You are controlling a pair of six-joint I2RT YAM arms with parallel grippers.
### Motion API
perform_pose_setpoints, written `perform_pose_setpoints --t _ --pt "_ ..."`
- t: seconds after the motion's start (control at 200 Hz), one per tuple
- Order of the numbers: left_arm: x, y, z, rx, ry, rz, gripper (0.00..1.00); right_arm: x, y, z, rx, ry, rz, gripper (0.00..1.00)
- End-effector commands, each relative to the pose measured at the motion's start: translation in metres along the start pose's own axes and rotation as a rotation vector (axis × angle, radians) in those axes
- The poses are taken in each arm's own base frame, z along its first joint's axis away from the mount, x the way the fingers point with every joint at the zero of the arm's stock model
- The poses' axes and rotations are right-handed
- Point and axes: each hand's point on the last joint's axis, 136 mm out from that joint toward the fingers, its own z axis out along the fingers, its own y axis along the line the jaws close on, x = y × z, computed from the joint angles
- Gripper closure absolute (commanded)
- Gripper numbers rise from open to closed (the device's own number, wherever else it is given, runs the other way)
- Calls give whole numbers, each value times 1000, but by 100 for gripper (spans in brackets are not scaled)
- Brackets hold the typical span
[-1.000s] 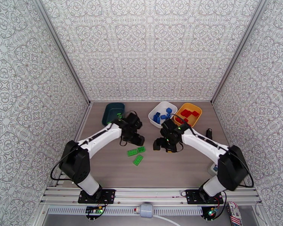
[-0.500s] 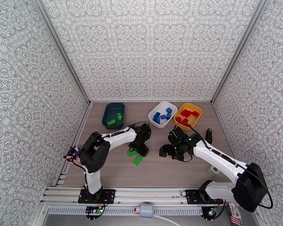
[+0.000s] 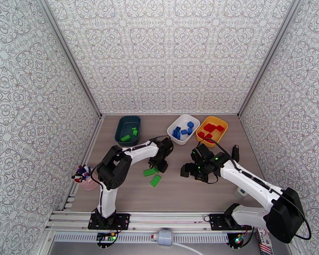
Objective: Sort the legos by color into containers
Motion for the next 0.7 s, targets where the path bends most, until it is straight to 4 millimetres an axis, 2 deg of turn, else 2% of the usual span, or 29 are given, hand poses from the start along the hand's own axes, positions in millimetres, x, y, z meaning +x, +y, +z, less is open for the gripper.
perform_pose_setpoints --t 0.0,0.21,0.385,0.575,0.695 --pt "0 7 -3 -18 7 -29 54 -9 3 -1 7 -16 2 16" --pt "-3 9 -27 16 -49 -90 62 -18 18 5 -29 -2 -18 17" --pt "-15 21 -59 94 -144 -197 64 -31 50 18 -131 36 -28 19" --pt "-28 60 -88 189 -246 -381 65 -51 107 30 -215 80 -102 20" --pt "-32 102 -101 224 -303 -526 65 -61 146 37 -231 107 -178 21"
